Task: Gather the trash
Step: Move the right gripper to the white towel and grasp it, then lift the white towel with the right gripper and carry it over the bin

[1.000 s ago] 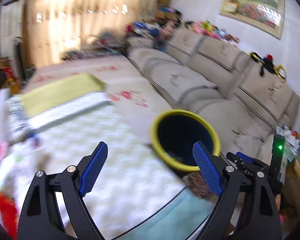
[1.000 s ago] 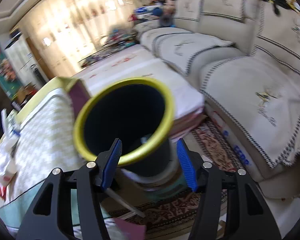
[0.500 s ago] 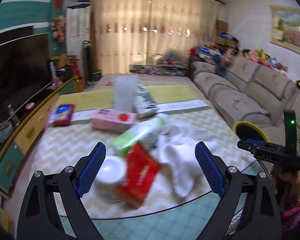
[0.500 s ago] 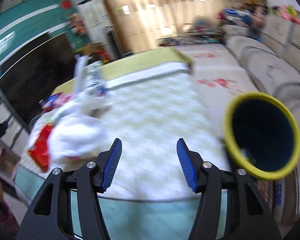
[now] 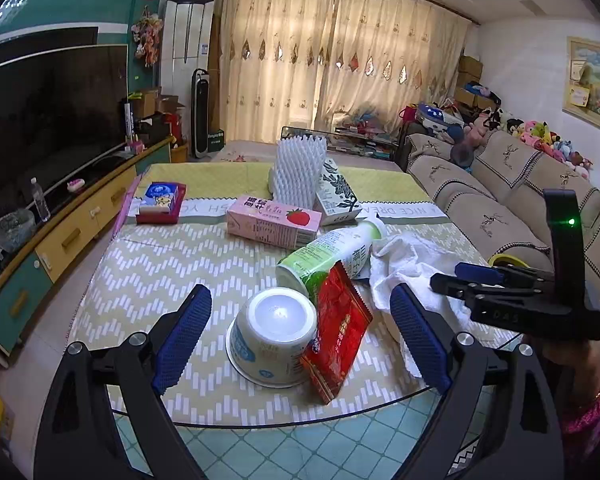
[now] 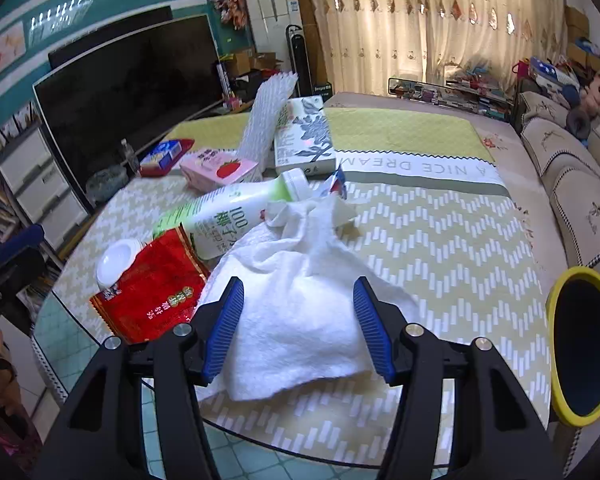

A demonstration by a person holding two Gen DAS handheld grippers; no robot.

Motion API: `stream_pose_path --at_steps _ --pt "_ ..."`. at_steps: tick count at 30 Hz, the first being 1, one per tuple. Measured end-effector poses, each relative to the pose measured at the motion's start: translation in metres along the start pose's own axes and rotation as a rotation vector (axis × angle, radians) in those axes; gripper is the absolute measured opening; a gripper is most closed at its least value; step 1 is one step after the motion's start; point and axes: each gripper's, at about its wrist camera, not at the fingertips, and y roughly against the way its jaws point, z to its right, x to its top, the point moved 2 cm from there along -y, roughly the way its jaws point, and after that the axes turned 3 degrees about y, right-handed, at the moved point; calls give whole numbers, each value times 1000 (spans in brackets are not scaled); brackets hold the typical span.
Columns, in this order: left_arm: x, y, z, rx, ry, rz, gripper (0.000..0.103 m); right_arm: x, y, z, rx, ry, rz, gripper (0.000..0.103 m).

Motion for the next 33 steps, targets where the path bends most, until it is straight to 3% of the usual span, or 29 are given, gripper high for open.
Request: stream_pose_path --at_steps 3,6,8,13,19,33 --pt "-3 -3 0 -4 3 -10 90 2 -7 -6 -30 28 -2 54" --pt "-6 -6 2 -4 0 -17 90 3 -9 -8 -48 56 -9 40" --pt "-6 -8 3 -6 0 -20 90 4 -10 -10 -53 68 -13 24" --pt "-8 -11 7 -2 -3 -24 90 5 -12 -11 -35 71 -21 3" --pt "-9 -13 7 0 1 -23 90 13 -4 -12 8 56 0 2" --pt "-13 -22 4 7 5 -34 90 74 69 3 35 9 228 2"
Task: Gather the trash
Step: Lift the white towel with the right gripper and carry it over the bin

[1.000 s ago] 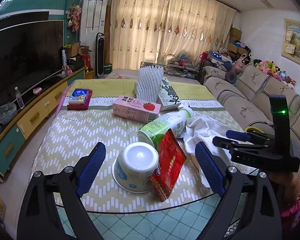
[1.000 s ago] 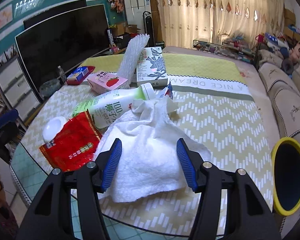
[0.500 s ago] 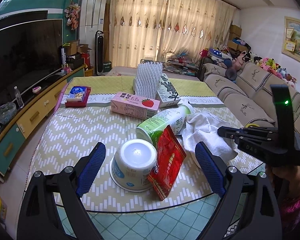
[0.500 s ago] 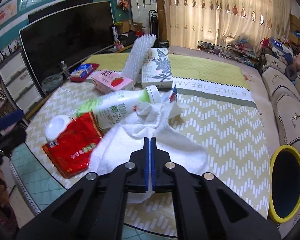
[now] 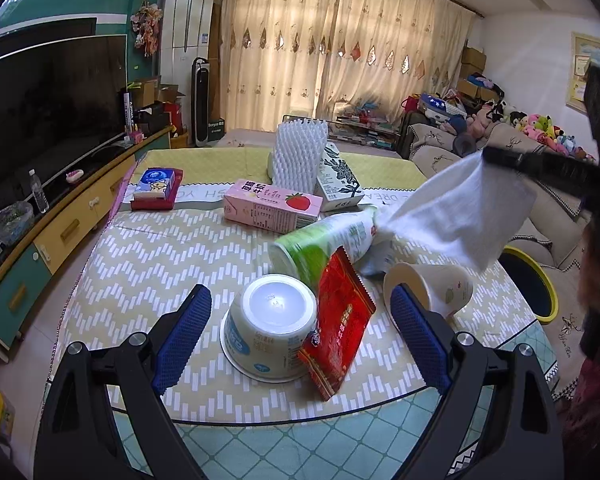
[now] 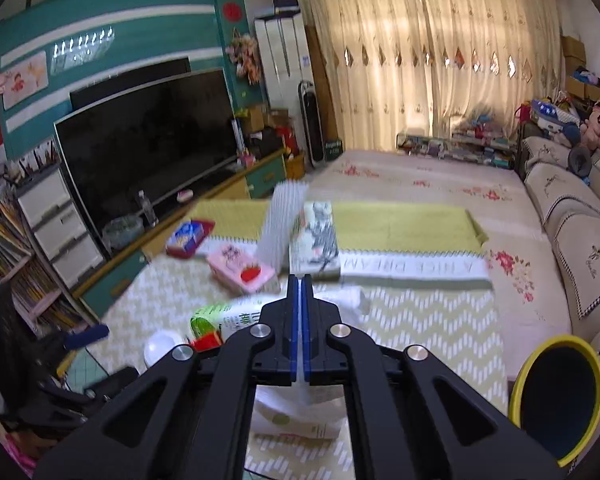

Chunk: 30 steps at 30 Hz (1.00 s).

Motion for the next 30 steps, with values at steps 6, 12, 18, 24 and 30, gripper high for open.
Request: stream_pose_path --at_steps 6,12,18,24,30 --pt "0 -4 1 1 1 -9 90 27 23 5 -21 8 82 2" --pt "-1 -8 3 -2 -6 -16 90 45 46 6 -24 18 144 2" --pt "-1 -8 8 -10 -17 -21 90 52 67 22 -45 -8 191 2" --pt "-3 -9 16 -18 -35 -28 90 49 85 49 -112 -29 207 2" --pt "-3 -13 24 -26 -48 -42 90 38 110 92 -225 -74 222 2"
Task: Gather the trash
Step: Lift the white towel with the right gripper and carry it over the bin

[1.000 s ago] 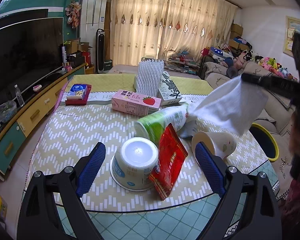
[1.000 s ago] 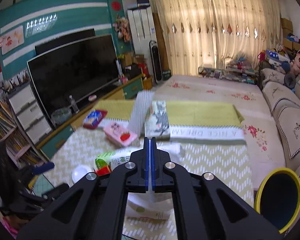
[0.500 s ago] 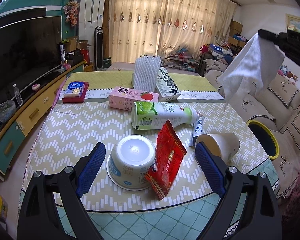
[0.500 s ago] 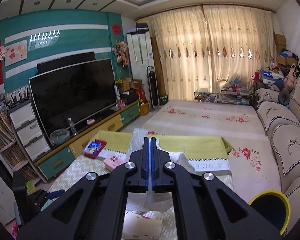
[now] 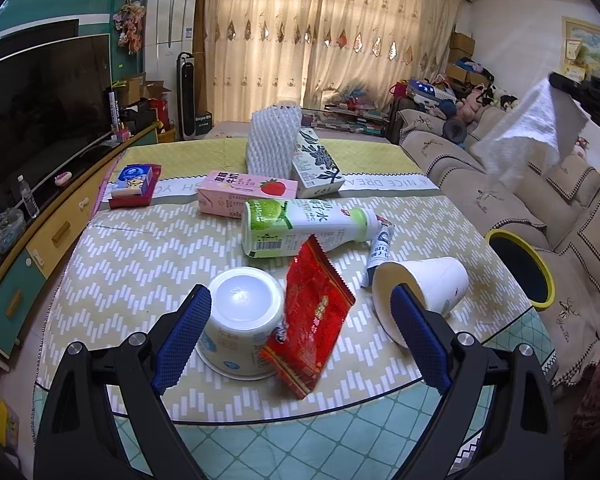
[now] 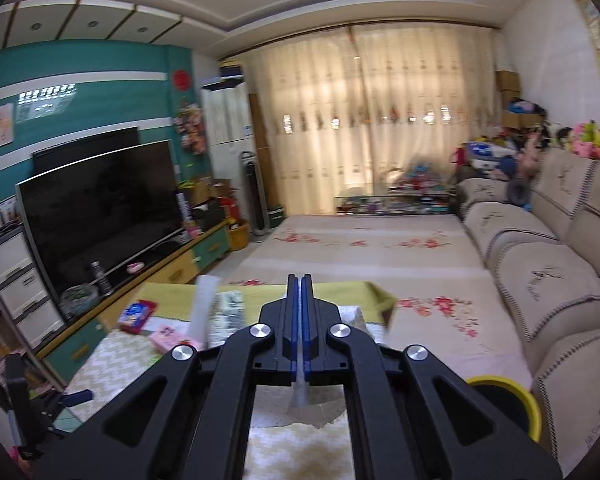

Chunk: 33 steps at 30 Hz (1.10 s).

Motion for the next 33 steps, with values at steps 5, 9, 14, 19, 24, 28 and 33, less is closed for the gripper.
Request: stream_pose_path --at_steps 5,9,14,19,24,28,33 --pt "1 -4 9 -5 -16 -11 90 -11 14 50 -117 -24 -9 2" --pt "2 -10 19 -12 -32 -21 90 -24 22 89 -202 -57 -21 2" --pt "3 -16 36 -30 -56 -34 90 -51 21 134 -293 -109 -66 2" --pt "5 -17 51 -63 -75 -37 90 -82 7 168 -347 -169 -134 2" --pt "5 -18 66 -94 -101 -47 90 -111 -14 193 -378 -226 -201 2" --pt "5 -22 77 -123 -111 -65 90 -132 -29 212 -400 -264 -242 5" --pt "2 -28 85 -130 -129 -82 90 -146 -33 218 -405 -291 -254 33"
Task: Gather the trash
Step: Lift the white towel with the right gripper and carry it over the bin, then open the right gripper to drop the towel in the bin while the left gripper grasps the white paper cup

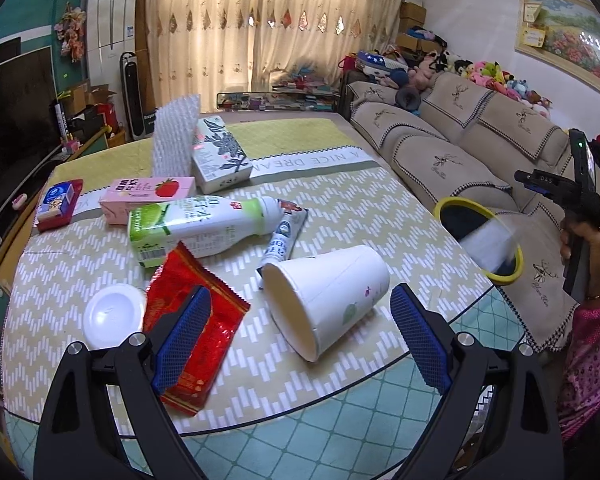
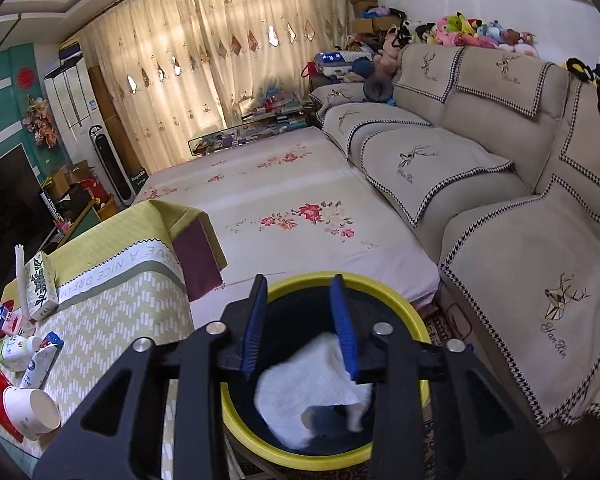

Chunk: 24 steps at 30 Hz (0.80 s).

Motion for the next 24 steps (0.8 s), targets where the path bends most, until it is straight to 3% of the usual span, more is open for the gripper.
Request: stream_pose_path --at_steps 15,18,21,23,24 --pt "-6 -34 13 -111 -6 -88 86 -21 1 -6 57 -4 -27 33" --pt "-9 -51 11 -126 9 -129 78 -21 3 -7 65 -5 -25 33" --pt "-14 -63 10 -158 39 -162 55 -21 6 -6 71 -7 -23 34" --pt "-16 -69 10 -181 53 -186 31 -22 9 -4 75 -11 -20 34" --pt "-17 -71 11 -190 57 -191 25 -21 9 -4 77 -13 -19 34"
